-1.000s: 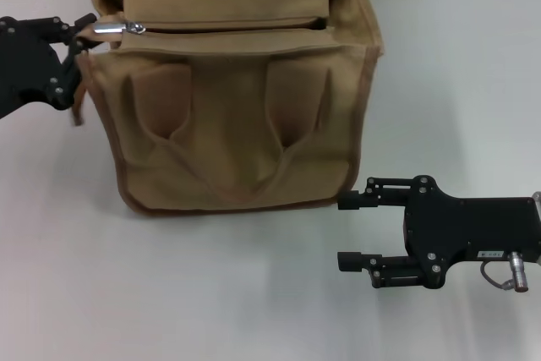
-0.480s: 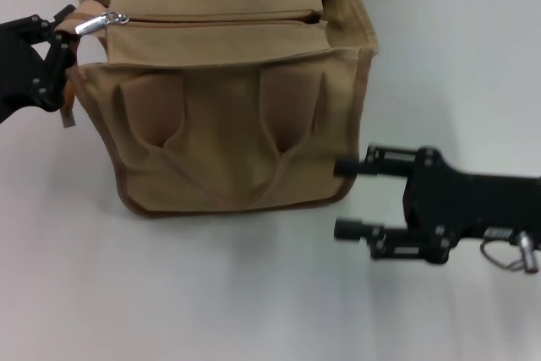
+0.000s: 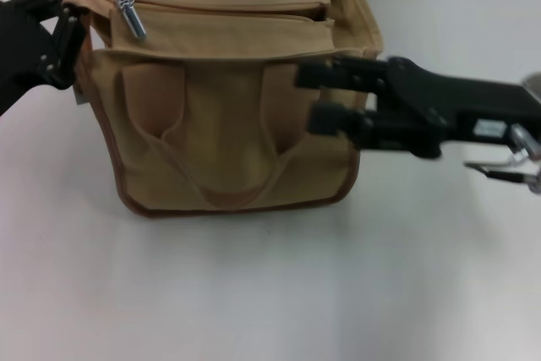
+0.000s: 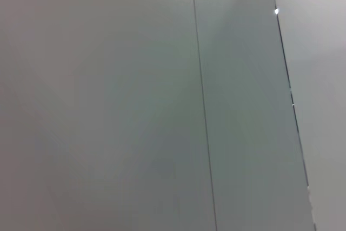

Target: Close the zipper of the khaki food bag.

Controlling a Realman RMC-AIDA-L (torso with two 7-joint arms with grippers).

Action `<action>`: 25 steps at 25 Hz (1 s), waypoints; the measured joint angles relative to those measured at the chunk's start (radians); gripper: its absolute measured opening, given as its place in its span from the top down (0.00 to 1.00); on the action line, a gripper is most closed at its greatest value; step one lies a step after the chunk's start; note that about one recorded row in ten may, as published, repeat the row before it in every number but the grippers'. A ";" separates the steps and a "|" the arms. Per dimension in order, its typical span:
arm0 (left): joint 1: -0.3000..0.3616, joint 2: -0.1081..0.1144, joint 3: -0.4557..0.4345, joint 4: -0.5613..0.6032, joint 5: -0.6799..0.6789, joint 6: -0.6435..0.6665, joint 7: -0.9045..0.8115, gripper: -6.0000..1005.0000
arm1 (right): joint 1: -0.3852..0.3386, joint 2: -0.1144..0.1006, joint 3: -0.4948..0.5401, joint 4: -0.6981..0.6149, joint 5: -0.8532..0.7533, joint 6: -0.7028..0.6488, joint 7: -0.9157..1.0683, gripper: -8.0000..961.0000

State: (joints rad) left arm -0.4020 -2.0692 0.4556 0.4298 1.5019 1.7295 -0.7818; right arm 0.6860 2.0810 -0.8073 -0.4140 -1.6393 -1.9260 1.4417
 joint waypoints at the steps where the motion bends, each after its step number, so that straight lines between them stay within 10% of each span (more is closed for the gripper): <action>1: -0.006 0.000 0.000 -0.002 -0.001 0.002 -0.001 0.97 | 0.017 0.001 0.000 0.000 0.000 0.010 0.024 0.26; 13: -0.084 0.008 -0.004 -0.013 -0.012 -0.093 -0.144 0.97 | 0.101 0.007 0.002 0.070 0.039 0.208 0.089 0.28; 25: -0.086 0.007 0.189 0.040 -0.048 -0.057 -0.189 0.97 | 0.143 0.007 -0.005 0.082 0.049 0.301 0.096 0.31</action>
State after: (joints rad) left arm -0.4880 -2.0618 0.6442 0.4693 1.4536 1.6724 -0.9708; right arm 0.8286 2.0878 -0.8127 -0.3322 -1.5904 -1.6245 1.5373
